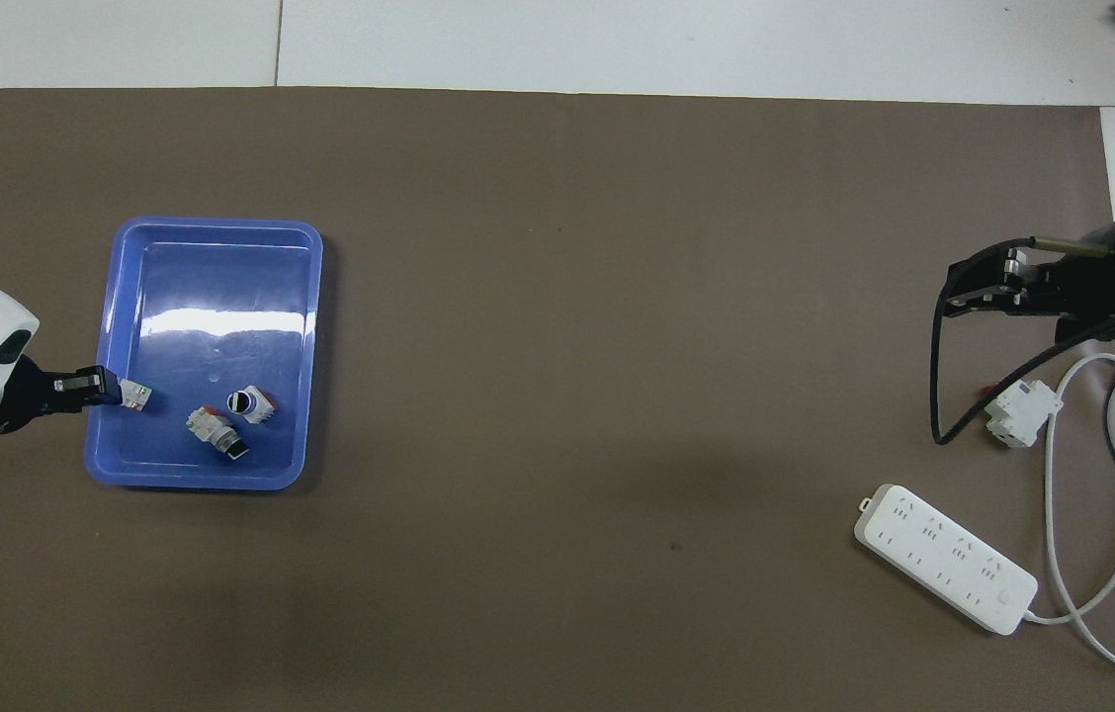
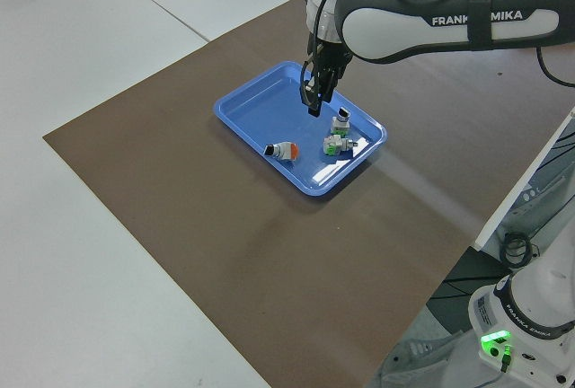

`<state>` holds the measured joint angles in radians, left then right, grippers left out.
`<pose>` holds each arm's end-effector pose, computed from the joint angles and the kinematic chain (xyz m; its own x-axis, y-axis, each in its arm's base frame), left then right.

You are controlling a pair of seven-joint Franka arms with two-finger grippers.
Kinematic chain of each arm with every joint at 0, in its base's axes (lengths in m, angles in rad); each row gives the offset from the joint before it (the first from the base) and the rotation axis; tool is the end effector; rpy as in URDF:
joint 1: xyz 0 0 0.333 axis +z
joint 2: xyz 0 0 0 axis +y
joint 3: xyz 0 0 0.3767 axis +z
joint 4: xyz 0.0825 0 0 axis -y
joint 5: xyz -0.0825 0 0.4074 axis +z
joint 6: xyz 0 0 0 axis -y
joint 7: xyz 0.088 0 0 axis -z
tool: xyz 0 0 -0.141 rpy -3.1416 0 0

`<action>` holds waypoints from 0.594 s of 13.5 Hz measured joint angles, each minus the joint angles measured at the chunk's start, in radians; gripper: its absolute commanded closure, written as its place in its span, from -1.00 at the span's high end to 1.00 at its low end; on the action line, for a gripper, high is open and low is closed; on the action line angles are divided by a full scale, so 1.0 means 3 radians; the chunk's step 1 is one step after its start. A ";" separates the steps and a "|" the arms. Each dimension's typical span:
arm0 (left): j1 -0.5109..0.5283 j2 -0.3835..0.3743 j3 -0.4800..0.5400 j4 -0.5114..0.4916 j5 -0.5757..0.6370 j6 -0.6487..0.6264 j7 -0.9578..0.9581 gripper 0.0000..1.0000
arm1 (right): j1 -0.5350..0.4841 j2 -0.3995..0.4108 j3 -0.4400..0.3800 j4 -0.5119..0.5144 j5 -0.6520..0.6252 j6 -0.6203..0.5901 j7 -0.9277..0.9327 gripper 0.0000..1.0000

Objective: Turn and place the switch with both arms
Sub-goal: 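Open the left gripper to release the switch in the tray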

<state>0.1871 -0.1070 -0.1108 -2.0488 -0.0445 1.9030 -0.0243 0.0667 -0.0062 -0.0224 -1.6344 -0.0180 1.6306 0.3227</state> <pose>0.5329 0.0344 0.5009 0.9924 0.1159 -0.0403 0.1171 -0.9927 0.0287 0.5795 0.0232 0.6284 0.9618 -0.2737 0.0079 -0.2738 -0.9616 0.0162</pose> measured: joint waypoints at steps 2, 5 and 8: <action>-0.0051 0.0019 -0.0008 0.0336 0.0024 -0.0483 0.0000 -0.08 | -0.0059 -0.0005 0.0055 -0.0018 0.0000 0.0000 -0.0021 1.00; -0.0199 0.0019 -0.0015 0.0721 0.0090 -0.1048 0.0000 -0.01 | -0.0076 -0.0009 0.0104 -0.0036 0.0000 0.0003 -0.0021 1.00; -0.0349 0.0018 -0.0021 0.1062 0.0102 -0.1486 0.0000 0.05 | -0.0076 -0.0011 0.0108 -0.0036 0.0000 0.0030 -0.0021 1.00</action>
<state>0.0824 -0.1016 -0.1170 -1.7300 -0.0139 1.4571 -0.0244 0.0440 -0.0096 0.0100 -1.6453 -0.0179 1.6397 0.3165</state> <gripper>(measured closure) 0.502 0.000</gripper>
